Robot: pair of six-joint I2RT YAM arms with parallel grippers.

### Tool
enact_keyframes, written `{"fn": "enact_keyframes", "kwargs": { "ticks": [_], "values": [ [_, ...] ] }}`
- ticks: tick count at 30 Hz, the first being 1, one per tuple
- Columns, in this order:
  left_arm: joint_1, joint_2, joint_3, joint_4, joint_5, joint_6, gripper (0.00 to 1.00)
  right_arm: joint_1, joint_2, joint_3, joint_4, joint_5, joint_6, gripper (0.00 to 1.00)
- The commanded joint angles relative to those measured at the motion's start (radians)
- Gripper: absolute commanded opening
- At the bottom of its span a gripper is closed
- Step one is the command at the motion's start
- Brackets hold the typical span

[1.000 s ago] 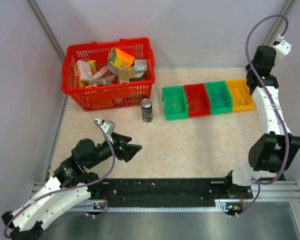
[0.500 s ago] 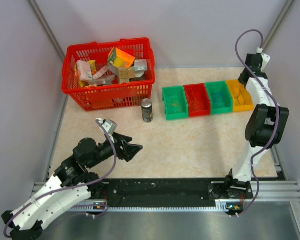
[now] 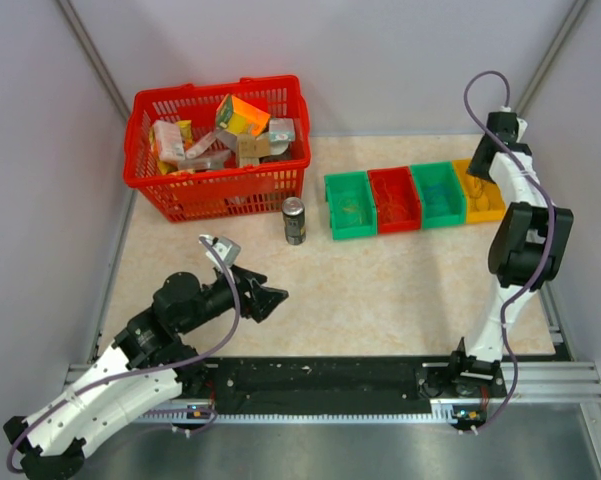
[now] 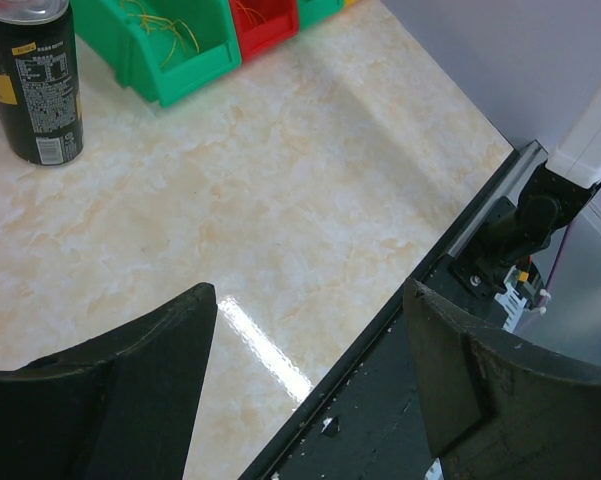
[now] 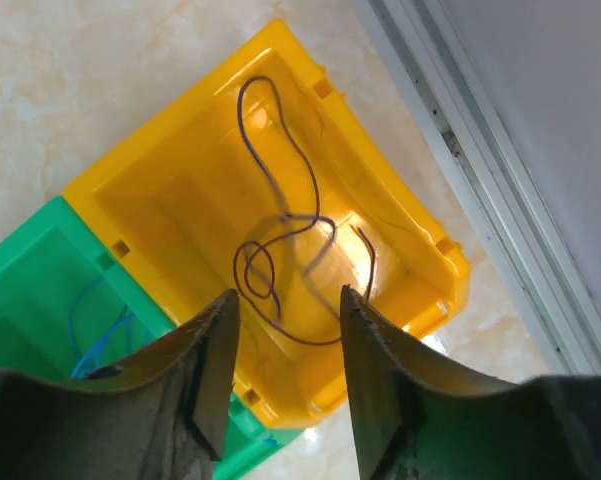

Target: Untangle the cables

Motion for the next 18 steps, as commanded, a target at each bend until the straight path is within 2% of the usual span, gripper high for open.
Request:
{"fn": "enact_keyframes", "kwargs": {
  "ticks": [1,2,3,6,8,11,18],
  "values": [
    [0.002,0.017,0.023,0.024,-0.005,0.006,0.79,0.002,-0.029,0.131,-0.147,-0.016,0.062,0.56],
    [0.002,0.025,0.026,0.024,-0.004,0.004,0.79,0.010,-0.050,0.131,-0.165,0.007,0.074,0.64],
    [0.002,0.031,0.029,0.026,-0.007,0.001,0.79,0.016,-0.075,0.125,-0.178,0.021,0.080,0.68],
    [0.002,0.056,0.041,0.030,0.002,-0.013,0.79,0.051,-0.173,0.078,-0.187,0.071,0.085,0.74],
    [0.002,0.085,0.050,0.043,0.016,-0.022,0.79,0.079,-0.254,0.020,-0.189,0.081,0.086,0.75],
    [0.002,0.129,0.066,0.062,0.033,-0.039,0.79,0.156,-0.421,-0.161,-0.135,0.023,0.103,0.75],
    [0.002,0.237,0.070,0.167,0.010,-0.085,0.79,0.592,-0.834,-0.704,0.055,0.079,0.143,0.75]
  ]
}}
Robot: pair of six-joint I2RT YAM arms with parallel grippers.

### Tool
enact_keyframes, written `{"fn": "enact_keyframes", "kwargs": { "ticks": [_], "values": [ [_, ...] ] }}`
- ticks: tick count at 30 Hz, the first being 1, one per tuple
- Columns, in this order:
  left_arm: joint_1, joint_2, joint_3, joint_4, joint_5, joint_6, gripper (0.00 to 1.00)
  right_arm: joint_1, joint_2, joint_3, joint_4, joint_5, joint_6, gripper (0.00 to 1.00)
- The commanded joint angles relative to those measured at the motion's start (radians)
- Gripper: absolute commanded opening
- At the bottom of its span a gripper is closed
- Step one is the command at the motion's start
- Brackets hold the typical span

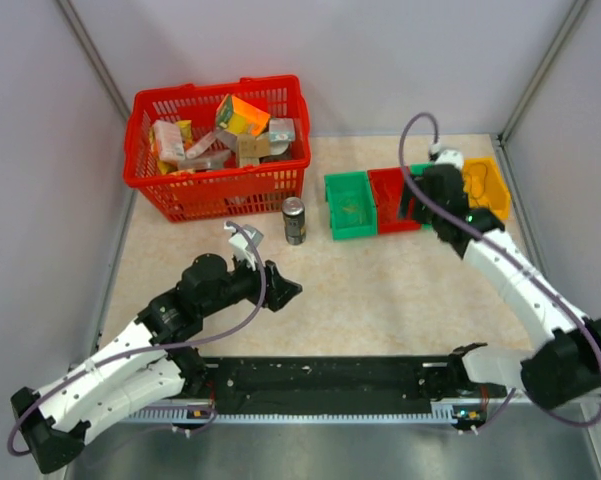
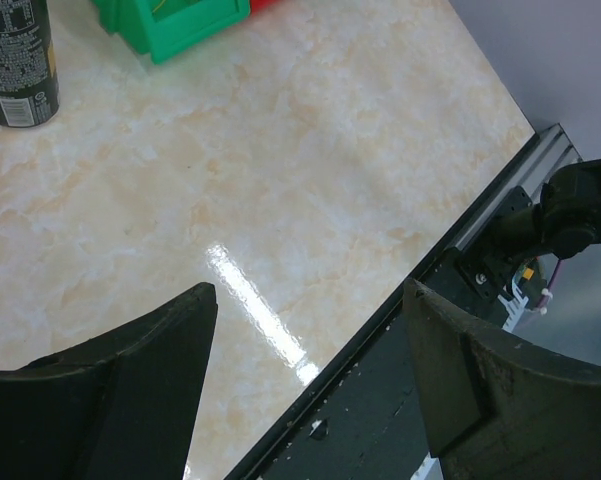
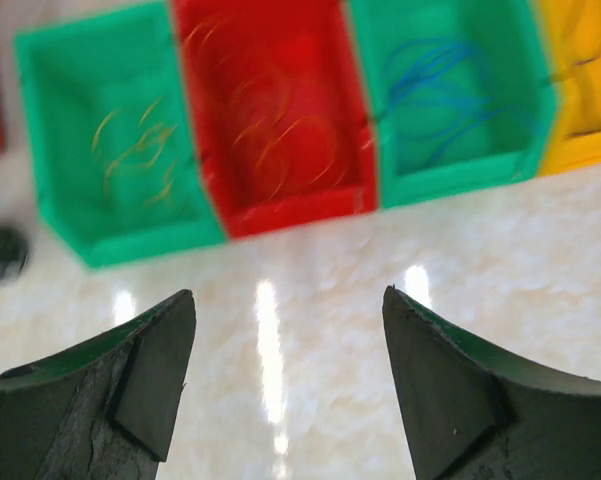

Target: Untangle the cables

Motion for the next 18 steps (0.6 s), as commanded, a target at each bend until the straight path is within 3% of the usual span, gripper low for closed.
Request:
{"fn": "enact_keyframes", "kwargs": {
  "ticks": [1,8,12,16,18],
  "values": [
    [0.002,0.041,0.018,0.150,-0.014,-0.055,0.79,0.196,-0.206,-0.276,0.114,0.022,0.057,0.75],
    [0.001,0.103,0.052,0.312,-0.070,-0.112,0.80,0.239,-0.577,-0.539,0.153,-0.134,0.097,0.76],
    [0.001,0.059,0.020,0.479,-0.046,-0.128,0.82,0.239,-0.833,-0.573,0.118,-0.135,0.094,0.97],
    [0.002,-0.018,-0.063,0.677,-0.049,-0.157,0.85,0.239,-1.116,-0.588,0.109,-0.095,0.086,0.99],
    [0.002,-0.053,-0.071,0.729,-0.057,-0.136,0.91,0.241,-1.225,-0.578,0.105,-0.053,0.106,0.99]
  ]
}}
